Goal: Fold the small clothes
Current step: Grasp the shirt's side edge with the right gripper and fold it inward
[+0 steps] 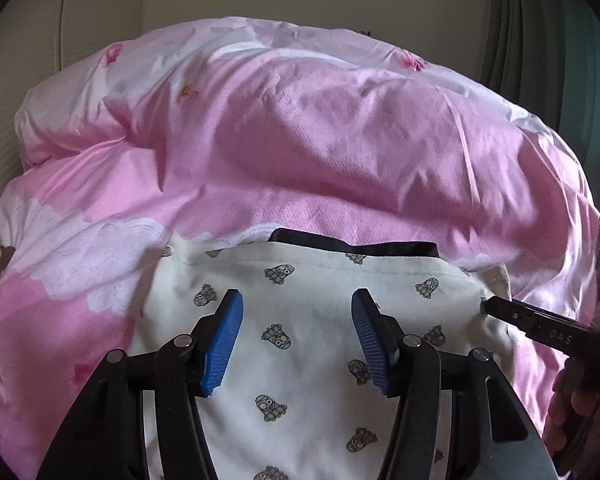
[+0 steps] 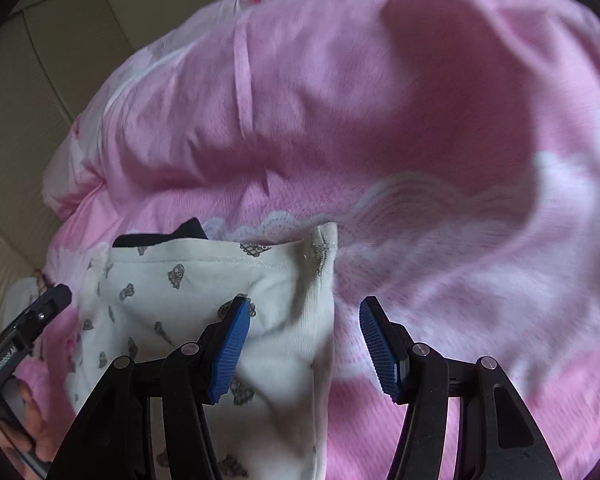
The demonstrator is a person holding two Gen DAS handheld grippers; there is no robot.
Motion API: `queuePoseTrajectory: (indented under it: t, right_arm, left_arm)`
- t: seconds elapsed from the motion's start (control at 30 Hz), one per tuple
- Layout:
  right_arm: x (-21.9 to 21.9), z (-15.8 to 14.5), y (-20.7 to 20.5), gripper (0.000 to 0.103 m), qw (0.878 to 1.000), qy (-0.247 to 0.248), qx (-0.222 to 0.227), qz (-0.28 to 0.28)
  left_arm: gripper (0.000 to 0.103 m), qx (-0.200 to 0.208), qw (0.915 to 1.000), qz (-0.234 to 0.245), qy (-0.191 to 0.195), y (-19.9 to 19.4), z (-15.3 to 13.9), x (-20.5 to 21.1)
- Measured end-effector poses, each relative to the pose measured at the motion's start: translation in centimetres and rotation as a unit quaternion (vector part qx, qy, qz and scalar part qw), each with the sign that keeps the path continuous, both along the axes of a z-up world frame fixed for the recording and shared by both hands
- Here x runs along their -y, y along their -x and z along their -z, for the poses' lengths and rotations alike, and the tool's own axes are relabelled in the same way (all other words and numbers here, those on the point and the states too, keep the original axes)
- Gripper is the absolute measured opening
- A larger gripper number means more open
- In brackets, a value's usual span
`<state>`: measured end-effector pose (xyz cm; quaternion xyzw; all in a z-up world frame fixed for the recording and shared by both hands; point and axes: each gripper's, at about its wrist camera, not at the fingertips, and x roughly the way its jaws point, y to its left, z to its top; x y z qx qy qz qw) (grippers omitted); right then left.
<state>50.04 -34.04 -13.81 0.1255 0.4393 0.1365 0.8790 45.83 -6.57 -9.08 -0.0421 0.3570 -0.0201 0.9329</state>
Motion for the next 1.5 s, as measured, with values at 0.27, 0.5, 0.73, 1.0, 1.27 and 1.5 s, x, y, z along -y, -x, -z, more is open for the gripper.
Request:
queuePoseTrajectory:
  t: [0.27, 0.5, 0.73, 1.0, 1.27, 1.5]
  right_arm:
    - [0.1, 2.0, -1.1, 0.060, 0.999, -0.010, -0.016, -0.041]
    - [-1.3, 2.1, 0.0, 0.059, 0.996, -0.030, -0.006, -0.081]
    - [0.5, 3.6, -1.0, 0.059, 0.991, -0.117, -0.034, -0.061]
    - [-0.6, 3.7, -0.9, 0.024, 0.990, -0.106, -0.037, -0.083]
    - [-2.5, 1.5, 1.0, 0.011, 0.997, -0.033, 0.000, -0.070]
    - [-4.8, -1.4, 2.2, 0.010, 0.999, 0.021, 0.022, -0.038]
  left_arm:
    - [0.056, -0.008, 1.0000, -0.002, 0.001, -0.7, 1.5, -0.1]
    - [0.056, -0.005, 1.0000, -0.004, -0.003, -0.5, 1.3, -0.5]
    - [0.056, -0.006, 1.0000, -0.005, -0.001, -0.4, 1.1, -1.1]
    - [0.056, -0.007, 1.0000, -0.005, 0.000, -0.2, 1.2, -1.5]
    - [0.056, 0.009, 0.9999, -0.009, -0.009, 0.8, 1.0, -3.0]
    - [0.056, 0.025, 0.9992, -0.021, -0.023, 2.3, 0.9, -5.6]
